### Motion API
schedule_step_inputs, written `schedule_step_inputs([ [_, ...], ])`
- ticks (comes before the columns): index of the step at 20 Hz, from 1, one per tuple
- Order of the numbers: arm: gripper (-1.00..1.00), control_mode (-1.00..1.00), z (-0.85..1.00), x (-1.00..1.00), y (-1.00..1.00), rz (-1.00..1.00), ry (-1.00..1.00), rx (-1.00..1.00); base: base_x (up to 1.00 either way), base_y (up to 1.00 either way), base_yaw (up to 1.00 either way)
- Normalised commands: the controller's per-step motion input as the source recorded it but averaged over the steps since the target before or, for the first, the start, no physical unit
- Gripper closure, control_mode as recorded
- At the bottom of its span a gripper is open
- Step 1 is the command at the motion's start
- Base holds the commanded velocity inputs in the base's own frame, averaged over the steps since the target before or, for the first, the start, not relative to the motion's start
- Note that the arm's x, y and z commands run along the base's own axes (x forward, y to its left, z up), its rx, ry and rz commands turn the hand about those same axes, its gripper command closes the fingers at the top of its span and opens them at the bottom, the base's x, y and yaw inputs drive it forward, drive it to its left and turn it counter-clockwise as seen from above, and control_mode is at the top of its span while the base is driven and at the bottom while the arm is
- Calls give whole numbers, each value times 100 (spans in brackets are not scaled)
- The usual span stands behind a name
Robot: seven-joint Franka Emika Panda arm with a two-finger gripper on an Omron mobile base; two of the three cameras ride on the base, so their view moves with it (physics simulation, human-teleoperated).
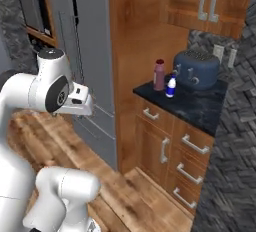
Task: Place the drinks on the dining counter in a tight cluster.
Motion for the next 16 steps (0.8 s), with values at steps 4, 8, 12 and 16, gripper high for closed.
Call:
schedule_step_inputs([
  [4,-100,100,0,0,0,0,0,0,72,0,-70],
  [8,-100,100,0,0,0,0,0,0,61,0,-74],
  [12,-100,100,0,0,0,0,0,0,92,30,-62],
  [16,-100,100,0,0,0,0,0,0,100,57,-27],
])
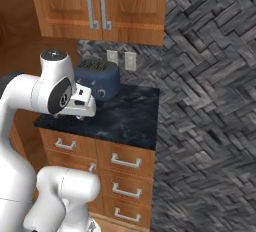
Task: Place the drinks on the dining counter in a tight cluster.
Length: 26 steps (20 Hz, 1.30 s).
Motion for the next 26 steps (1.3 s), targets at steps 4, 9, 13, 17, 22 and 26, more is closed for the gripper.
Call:
schedule_step_inputs([
  [4,-100,100,0,0,0,0,0,0,68,19,-2],
  [9,-100,100,0,0,0,0,0,0,39,5,0],
  [13,-100,100,0,0,0,0,0,0,34,43,5],
  [17,-100,100,0,0,0,0,0,0,57,33,13],
  [22,-100,100,0,0,0,0,0,0,72,25,5],
  [26,-100,100,0,0,0,0,0,0,20,8,1],
])
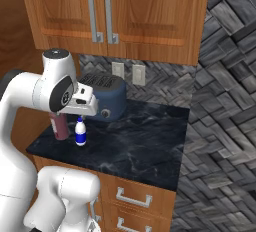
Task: Place the drinks on the dining counter in a tight cluster.
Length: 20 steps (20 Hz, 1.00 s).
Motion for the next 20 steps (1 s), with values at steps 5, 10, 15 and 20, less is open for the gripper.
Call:
schedule_step_inputs([
  [5,-100,100,0,0,0,0,0,0,0,0,0],
  [10,-100,100,0,0,0,0,0,0,0,0,0],
  [15,-100,-100,-2,24,13,13,0,0,0,0,0],
  [20,-100,-100,-8,64,32,36,0,0,0,0,0],
])
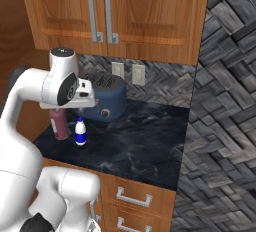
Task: Place the drinks on the dining counter in a tight cluster.
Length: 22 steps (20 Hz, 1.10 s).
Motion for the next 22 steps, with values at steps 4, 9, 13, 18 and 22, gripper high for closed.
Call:
schedule_step_inputs([
  [4,-100,-100,-11,42,14,23,2,0,0,0,0],
  [9,-100,-100,-71,52,32,4,-14,-1,0,0,0],
  [13,-100,-100,-52,59,31,0,-4,0,0,0,0],
  [18,-100,-100,-22,25,3,-1,3,-5,0,0,0],
  [22,-100,-100,0,5,-6,-4,13,-8,0,0,0],
])
